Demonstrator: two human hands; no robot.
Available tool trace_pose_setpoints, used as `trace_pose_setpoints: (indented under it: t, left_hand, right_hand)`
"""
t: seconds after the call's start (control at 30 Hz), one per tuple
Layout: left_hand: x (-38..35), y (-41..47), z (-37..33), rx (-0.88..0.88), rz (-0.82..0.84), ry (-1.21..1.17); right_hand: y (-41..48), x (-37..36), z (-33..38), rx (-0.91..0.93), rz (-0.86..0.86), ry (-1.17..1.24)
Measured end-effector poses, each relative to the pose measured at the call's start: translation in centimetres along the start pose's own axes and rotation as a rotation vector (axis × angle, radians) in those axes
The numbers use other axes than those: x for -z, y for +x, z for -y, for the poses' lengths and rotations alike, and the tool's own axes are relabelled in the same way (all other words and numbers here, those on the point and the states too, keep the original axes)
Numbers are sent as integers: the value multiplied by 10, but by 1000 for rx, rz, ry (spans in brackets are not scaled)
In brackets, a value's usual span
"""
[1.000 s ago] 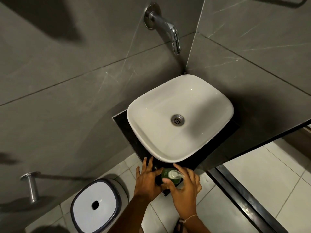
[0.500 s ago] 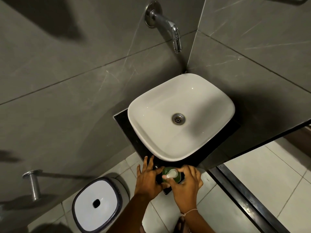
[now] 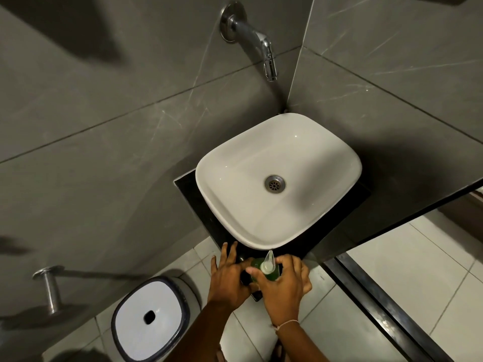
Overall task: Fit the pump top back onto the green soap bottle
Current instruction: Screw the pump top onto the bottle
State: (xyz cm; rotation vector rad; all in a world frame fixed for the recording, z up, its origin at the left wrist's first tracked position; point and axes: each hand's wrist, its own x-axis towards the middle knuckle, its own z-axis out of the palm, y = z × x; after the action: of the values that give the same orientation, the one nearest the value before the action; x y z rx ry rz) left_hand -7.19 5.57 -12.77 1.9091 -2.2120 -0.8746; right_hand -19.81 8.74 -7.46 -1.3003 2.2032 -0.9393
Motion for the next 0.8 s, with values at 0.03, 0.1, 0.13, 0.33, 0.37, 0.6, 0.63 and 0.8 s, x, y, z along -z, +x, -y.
trace_pose_setpoints:
  t: [0.03,0.1,0.13,0.33,0.37,0.6,0.63,0.8]
  left_hand:
    - [0,0,0,-8,-2,5]
    - [0,0,1,-20,-3,4]
    - [1,1,1,-19,3,-2]
    - [0,1,1,2,12,12]
    - [0,1,1,-1,12,9]
    - [2,1,-2,9,16,-9]
    - [2,1,-2,5,11,-7]
    - [1,2,0,-8,14,13]
  right_hand:
    - [-2,0,-5,23,18,7]
    - [-4,2,-15,91,51,41]
    - [-3,2,-18,103,51,47]
    - [-1,-2,-2,-28,33,-32]
    - [-2,-1,-4,-11,29,-2]
    - [3,5,-5,26,18,133]
    - [3,4,-3,2,17,119]
    - [3,7,-9,73,76,86]
